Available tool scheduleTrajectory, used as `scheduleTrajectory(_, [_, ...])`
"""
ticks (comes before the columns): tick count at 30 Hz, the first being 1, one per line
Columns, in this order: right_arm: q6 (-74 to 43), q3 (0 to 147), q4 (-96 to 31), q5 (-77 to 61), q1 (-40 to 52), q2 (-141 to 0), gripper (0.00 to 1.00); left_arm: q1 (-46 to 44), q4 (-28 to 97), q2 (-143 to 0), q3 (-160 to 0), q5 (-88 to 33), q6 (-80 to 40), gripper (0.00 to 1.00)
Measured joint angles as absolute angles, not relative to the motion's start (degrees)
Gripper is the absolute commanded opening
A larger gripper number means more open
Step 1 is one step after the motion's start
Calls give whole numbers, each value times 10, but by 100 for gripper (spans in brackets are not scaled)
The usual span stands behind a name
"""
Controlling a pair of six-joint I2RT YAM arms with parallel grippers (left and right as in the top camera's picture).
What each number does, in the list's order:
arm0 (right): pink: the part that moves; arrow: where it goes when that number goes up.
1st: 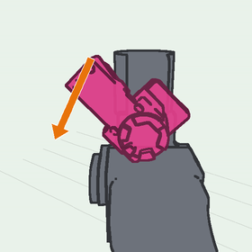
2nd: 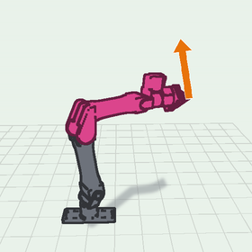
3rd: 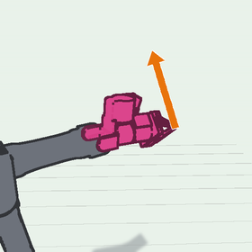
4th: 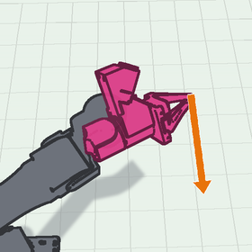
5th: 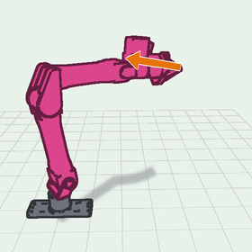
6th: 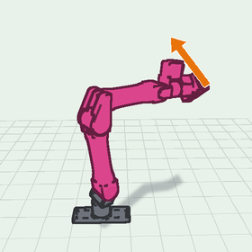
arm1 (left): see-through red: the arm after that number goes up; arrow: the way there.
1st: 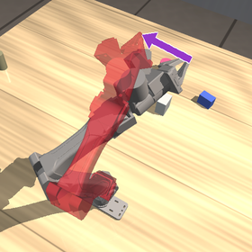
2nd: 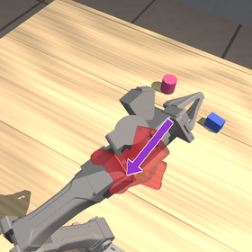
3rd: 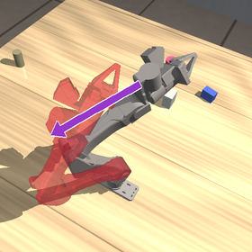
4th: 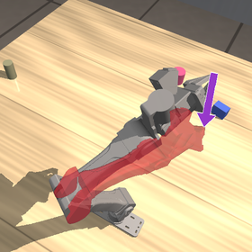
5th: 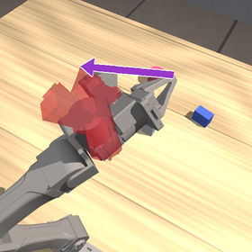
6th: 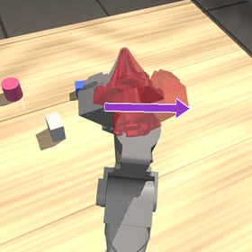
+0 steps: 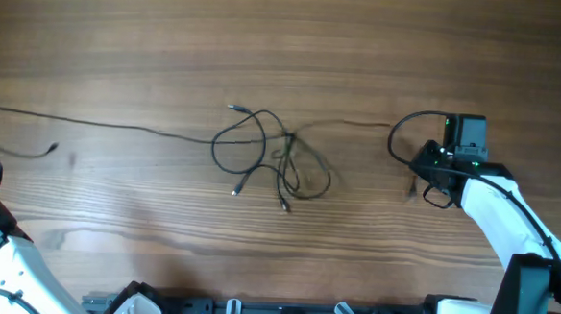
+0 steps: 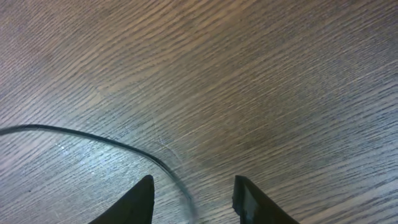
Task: Untangle cables
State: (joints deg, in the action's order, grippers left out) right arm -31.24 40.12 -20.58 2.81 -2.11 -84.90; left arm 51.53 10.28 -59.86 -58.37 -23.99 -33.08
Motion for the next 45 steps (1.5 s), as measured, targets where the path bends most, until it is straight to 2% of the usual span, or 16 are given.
scheduleTrajectory(2, [-308, 401, -204, 24, -21, -849, 70, 515, 103, -599, -584, -255, -331, 4])
scheduleTrajectory(5, [-269, 401, -172, -31, -24, -849, 79, 515, 103, -599, -584, -290, -331, 4])
scheduleTrajectory(10, [-162, 400, -92, -285, -25, -849, 92, 510, 103, -599, -584, -360, -331, 4])
scheduleTrajectory(11, [-142, 400, -61, -383, -25, -849, 96, 503, 103, -598, -584, -375, -330, 4])
scheduleTrajectory(13, [-128, 399, -36, -481, -23, -849, 99, 460, 109, -598, -584, -386, -330, 4])
scheduleTrajectory(16, [-121, 399, -24, -522, -8, -849, 100, 397, 111, -599, -584, -390, -330, 4])
scheduleTrajectory(22, [-124, 399, 0, -507, 75, -850, 100, 249, 111, -607, -584, -385, -328, 4])
scheduleTrajectory(31, [-241, 399, 52, -376, 182, -852, 100, 71, 82, -637, -584, -356, -311, 4])
scheduleTrajectory(37, [-283, 399, 8, -344, 191, -852, 100, 46, 61, -637, -584, -330, -307, 4])
scheduleTrajectory(45, [-445, 399, -38, -299, 191, -859, 100, 46, 38, -637, -584, -313, -307, 4])
